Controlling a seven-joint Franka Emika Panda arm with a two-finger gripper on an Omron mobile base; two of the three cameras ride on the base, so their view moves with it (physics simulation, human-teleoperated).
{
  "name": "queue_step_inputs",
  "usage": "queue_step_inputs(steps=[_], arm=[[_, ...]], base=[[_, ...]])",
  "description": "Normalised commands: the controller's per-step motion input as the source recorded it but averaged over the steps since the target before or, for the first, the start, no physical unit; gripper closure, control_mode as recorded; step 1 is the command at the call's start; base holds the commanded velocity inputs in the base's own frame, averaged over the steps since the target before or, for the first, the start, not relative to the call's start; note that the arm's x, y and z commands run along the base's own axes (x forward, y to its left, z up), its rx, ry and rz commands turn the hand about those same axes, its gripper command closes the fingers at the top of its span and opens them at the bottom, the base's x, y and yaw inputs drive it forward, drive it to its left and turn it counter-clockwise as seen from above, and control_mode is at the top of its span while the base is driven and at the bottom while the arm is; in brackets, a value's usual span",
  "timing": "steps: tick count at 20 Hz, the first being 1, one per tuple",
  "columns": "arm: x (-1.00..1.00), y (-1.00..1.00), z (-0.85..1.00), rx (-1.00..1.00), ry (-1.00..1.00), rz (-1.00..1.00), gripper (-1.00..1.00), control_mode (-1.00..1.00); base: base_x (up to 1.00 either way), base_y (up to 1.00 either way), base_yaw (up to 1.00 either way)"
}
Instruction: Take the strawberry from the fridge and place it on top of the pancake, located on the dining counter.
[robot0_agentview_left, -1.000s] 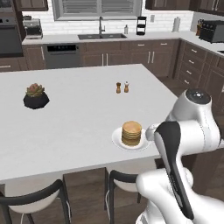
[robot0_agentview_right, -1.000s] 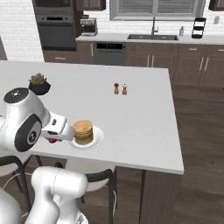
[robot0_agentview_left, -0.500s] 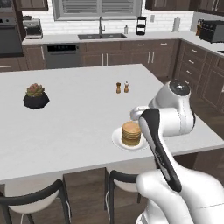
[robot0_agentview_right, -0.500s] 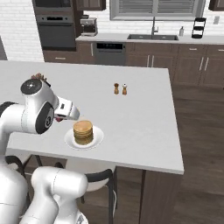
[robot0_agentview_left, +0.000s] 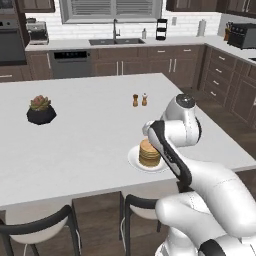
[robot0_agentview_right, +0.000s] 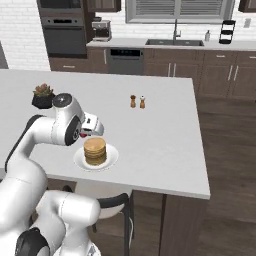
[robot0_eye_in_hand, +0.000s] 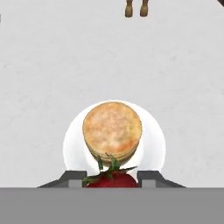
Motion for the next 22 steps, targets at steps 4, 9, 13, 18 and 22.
queue_step_inputs(steps=[4, 9, 13, 18, 22], arm=[[0.53, 0.00, -0.16, 0.00, 0.07, 0.00, 1.00, -1.00], [0.17, 0.00, -0.19, -0.01, 0.13, 0.00, 1.00, -1.00], [0.00, 0.00, -0.33, -0.01, 0.11, 0.00, 1.00, -1.00], [0.07, 0.00, -0.30, -0.05, 0.03, 0.00, 1.00, -1.00], [0.17, 0.00, -0.24, -0.06, 0.00, 0.00, 1.00, -1.00]], base=[[0.00, 0.00, 0.00], [0.00, 0.00, 0.00], [0.00, 0.00, 0.00], [0.00, 0.00, 0.00], [0.00, 0.00, 0.00]])
